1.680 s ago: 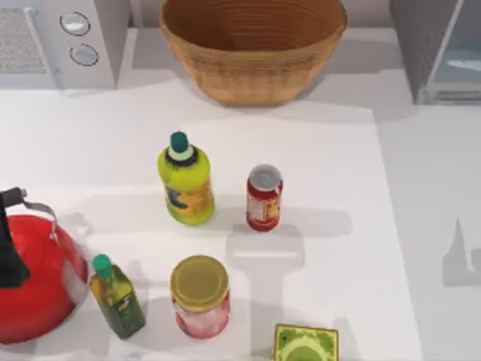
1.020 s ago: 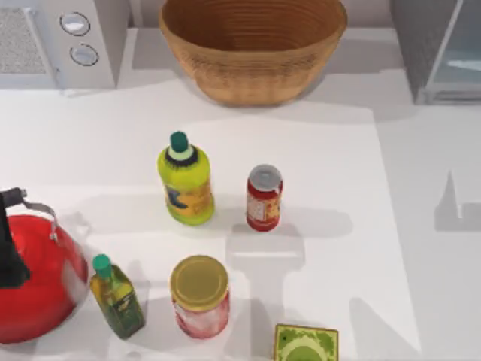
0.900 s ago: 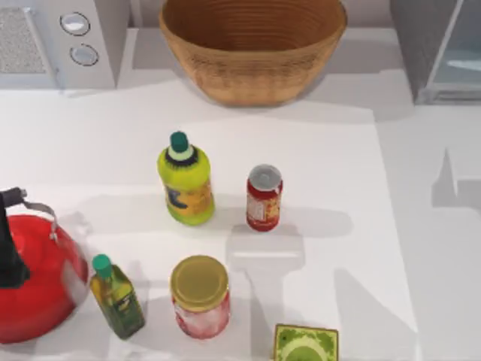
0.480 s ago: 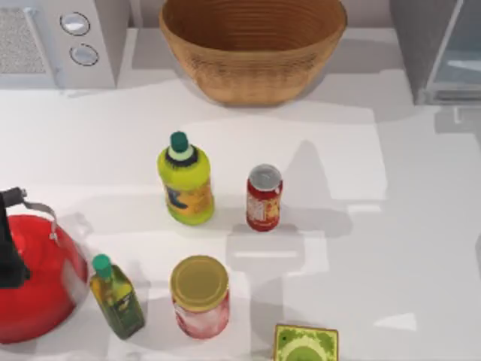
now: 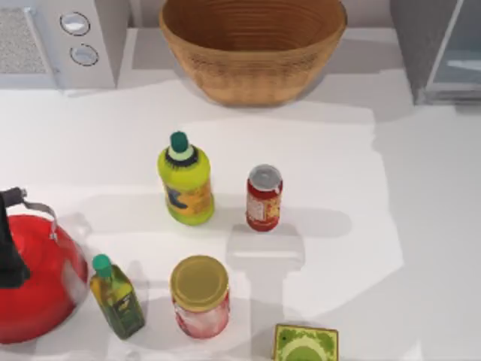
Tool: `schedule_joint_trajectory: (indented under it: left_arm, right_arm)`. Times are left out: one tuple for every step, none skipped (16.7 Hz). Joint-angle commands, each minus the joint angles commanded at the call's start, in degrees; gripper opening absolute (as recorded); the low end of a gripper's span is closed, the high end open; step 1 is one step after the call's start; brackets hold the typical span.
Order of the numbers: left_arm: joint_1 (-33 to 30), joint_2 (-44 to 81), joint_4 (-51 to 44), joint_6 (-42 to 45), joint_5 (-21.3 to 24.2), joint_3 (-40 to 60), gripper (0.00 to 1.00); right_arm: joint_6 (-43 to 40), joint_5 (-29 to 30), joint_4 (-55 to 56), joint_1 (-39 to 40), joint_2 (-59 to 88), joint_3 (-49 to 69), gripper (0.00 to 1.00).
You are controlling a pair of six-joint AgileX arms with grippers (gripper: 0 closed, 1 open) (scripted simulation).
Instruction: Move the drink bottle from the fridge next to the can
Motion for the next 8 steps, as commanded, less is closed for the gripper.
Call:
schedule_joint_trajectory:
  left_arm:
    - [0.0, 0.0, 0.0, 0.0, 0.0, 0.0, 1.00]
    - [0.0, 0.0, 0.0, 0.0, 0.0, 0.0, 1.00]
    - [0.0, 0.0, 0.0, 0.0, 0.0, 0.0, 1.00]
    - [0.0, 0.0, 0.0, 0.0, 0.0, 0.0, 1.00]
    - [0.0, 0.0, 0.0, 0.0, 0.0, 0.0, 1.00]
    - [0.0, 0.0, 0.0, 0.0, 0.0, 0.0, 1.00]
    - [0.0, 0.0, 0.0, 0.0, 0.0, 0.0, 1.00]
    - [0.0, 0.0, 0.0, 0.0, 0.0, 0.0, 1.00]
  right_arm:
    - [0.0, -0.2, 1.1, -0.2, 1.9, 1.0, 1.00]
    - [0.0, -0.3, 1.9, -0.4, 3.1, 1.7, 1.00]
    - [0.0, -0.4, 2.3, -0.5, 3.7, 2.1, 1.00]
    - [0.0, -0.4, 2.3, -0.5, 3.7, 2.1, 1.00]
    - [0.0, -0.4, 2.3, -0.5, 3.7, 2.1, 1.00]
    - [0.0, -0.4, 2.3, -0.5, 3.7, 2.1, 1.00]
    - [0.0, -0.4, 2.3, -0.5, 3.7, 2.1, 1.00]
    - [0.0, -0.3, 2.2, -0.1, 3.6, 1.8, 1.00]
